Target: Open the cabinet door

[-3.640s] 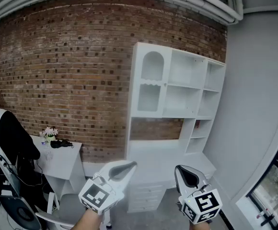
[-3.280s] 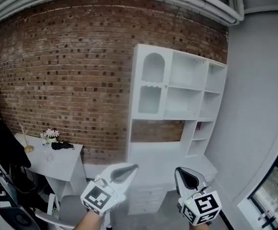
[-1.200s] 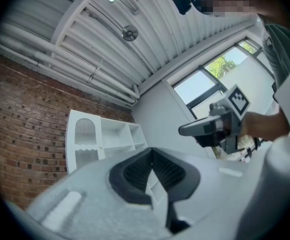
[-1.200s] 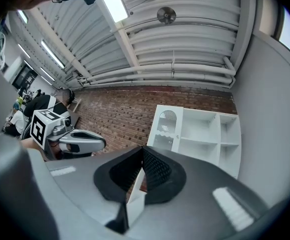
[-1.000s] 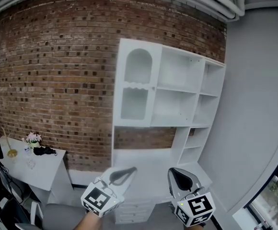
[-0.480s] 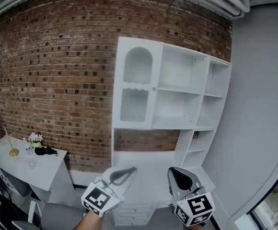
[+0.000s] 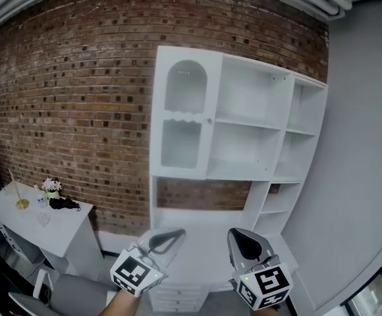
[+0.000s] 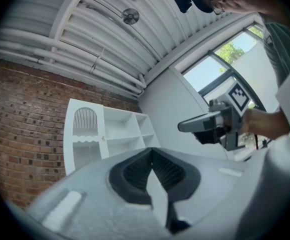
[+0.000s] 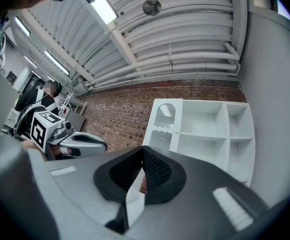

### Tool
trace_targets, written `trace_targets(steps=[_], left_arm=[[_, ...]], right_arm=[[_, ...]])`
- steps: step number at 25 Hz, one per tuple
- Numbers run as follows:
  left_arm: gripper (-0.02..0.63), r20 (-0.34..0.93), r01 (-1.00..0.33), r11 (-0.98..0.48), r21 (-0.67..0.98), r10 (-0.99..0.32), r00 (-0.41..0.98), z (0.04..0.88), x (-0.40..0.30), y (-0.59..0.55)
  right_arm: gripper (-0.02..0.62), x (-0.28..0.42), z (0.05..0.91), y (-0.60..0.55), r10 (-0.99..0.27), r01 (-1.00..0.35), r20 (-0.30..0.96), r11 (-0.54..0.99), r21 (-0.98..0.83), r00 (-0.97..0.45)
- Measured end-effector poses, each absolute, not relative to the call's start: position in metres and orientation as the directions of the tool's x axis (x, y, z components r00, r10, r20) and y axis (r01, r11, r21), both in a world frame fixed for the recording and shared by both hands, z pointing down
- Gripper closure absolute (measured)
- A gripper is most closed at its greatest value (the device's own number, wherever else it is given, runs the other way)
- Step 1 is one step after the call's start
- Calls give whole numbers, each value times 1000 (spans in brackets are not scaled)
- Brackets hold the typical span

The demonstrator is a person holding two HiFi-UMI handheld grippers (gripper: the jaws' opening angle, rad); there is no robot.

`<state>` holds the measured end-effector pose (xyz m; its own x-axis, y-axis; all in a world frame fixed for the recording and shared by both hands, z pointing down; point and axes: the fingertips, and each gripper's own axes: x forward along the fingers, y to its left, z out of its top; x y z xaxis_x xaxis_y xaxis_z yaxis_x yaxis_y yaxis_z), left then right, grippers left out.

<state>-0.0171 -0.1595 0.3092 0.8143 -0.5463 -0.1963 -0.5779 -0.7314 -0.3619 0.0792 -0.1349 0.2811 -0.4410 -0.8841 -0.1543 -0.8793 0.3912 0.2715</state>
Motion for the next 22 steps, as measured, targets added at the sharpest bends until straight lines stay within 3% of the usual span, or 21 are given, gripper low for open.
trace_targets(steps=[12,22], left_arm=[[604,-179,-607,-703,-371,-587,790,317,31,-175],[604,-182,-565,-729,-388,-540,822,310,41,-216]], right_arm=[[591,130,291,-156,-863,-864,-156,435,252,-480],[590,134,291,-188,-892,-886,-140,388,253,-430]])
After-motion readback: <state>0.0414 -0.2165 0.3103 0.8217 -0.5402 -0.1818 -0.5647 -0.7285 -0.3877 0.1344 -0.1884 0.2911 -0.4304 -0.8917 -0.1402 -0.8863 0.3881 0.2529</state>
